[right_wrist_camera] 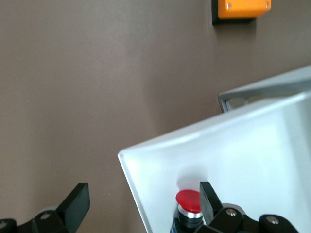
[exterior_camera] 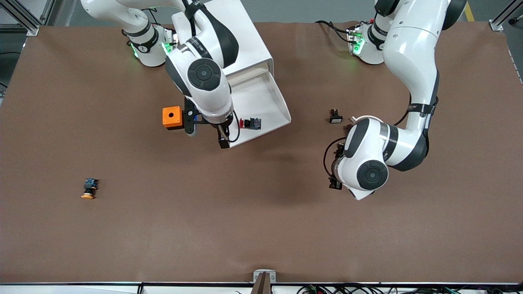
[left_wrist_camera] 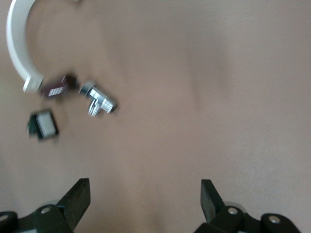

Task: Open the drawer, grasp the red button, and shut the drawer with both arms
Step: 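Lower the right gripper into the drawer onto the red button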

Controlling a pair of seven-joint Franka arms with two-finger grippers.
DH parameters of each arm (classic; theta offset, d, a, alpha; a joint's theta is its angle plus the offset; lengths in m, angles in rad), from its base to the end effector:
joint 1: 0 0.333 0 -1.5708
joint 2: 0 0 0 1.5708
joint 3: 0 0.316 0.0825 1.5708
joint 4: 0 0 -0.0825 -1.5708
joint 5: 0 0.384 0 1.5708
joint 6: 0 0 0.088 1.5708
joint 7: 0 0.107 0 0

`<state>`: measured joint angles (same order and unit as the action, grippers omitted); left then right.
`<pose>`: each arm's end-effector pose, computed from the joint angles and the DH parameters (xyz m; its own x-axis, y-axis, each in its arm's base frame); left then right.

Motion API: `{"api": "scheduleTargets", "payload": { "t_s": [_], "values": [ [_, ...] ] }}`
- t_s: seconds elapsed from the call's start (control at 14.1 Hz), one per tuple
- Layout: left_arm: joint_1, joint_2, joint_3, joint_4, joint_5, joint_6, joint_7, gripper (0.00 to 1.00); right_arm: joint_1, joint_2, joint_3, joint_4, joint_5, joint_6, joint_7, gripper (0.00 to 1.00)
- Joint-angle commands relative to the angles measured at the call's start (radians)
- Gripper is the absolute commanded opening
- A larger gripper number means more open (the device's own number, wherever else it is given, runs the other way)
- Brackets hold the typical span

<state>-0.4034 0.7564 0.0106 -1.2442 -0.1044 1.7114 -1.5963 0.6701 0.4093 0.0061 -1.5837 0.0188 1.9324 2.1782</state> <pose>0.6555 -0.2841 0.2940 0.3207 0.9438 -0.0802 0.8990 -0.3300 -0.2879 0.5196 0.4180 0.3959 0.0617 -0.9979 0.0185 -0.9963 -0.0605 0.0610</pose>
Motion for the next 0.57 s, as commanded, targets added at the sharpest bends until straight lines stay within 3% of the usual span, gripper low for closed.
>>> {"api": "scheduleTargets", "payload": {
  "t_s": [0.0,0.49],
  "values": [
    [-0.012,-0.015,0.005,-0.008,0.058,0.014,0.305,1.0,0.037,0.031,-0.011,0.016,-0.013,0.017,0.098,1.0],
    [-0.034,-0.046,-0.034,-0.014,0.066,0.034,0.593,1.0,0.086,0.062,-0.009,0.019,0.004,0.039,0.179,1.0]
  ]
}}
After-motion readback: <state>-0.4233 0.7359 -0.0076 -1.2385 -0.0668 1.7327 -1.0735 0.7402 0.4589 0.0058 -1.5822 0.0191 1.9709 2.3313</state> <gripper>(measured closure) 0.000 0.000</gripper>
